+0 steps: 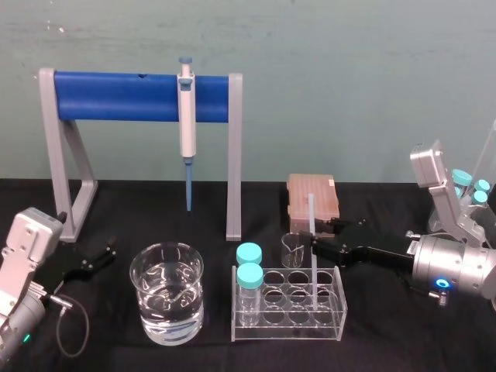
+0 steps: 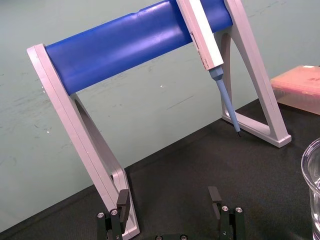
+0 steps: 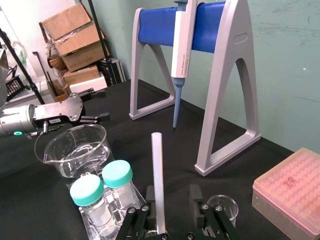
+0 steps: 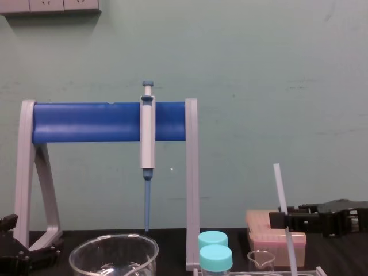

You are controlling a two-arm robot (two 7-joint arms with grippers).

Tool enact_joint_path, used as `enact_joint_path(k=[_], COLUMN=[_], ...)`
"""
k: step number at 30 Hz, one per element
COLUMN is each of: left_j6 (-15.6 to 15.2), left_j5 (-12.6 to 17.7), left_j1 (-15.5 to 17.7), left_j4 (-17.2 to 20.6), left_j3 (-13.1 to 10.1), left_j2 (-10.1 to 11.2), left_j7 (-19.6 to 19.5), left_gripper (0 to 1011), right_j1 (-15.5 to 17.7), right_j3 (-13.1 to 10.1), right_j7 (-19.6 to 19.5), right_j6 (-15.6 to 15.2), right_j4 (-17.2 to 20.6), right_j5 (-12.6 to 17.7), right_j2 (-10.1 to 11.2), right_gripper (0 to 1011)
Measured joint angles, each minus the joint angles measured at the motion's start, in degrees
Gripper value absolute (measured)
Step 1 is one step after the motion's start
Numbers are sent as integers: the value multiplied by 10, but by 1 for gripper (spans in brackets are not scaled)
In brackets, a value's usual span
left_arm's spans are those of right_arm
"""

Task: Pick up the stirring rod with one hand, then place it down.

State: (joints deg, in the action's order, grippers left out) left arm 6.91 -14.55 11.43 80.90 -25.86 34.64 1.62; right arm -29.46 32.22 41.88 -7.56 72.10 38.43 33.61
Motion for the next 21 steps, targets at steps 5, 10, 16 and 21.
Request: enact_joint_path(k=[5,10,16,21], left_j6=[0,0,0,0], left_j5=[0,0,0,0], left_j1=[0,0,0,0], left_j4=[0,0,0,0], left_j3=[0,0,0,0], left_j2=[0,0,0,0], left_j7=[0,0,0,0], left_gripper=[1005,1005,1005,1005], right_j1=[2,5,10,23], right_j3=[-2,-5,-9,-23], right_j7=[-3,-4,-8,-24], right_j6=[-1,-2,-4,-8], right_j4=[5,9,16,42], right_j5=[0,0,1,8], right_j2=[2,4,8,18], right_gripper=[578,718,903,1003])
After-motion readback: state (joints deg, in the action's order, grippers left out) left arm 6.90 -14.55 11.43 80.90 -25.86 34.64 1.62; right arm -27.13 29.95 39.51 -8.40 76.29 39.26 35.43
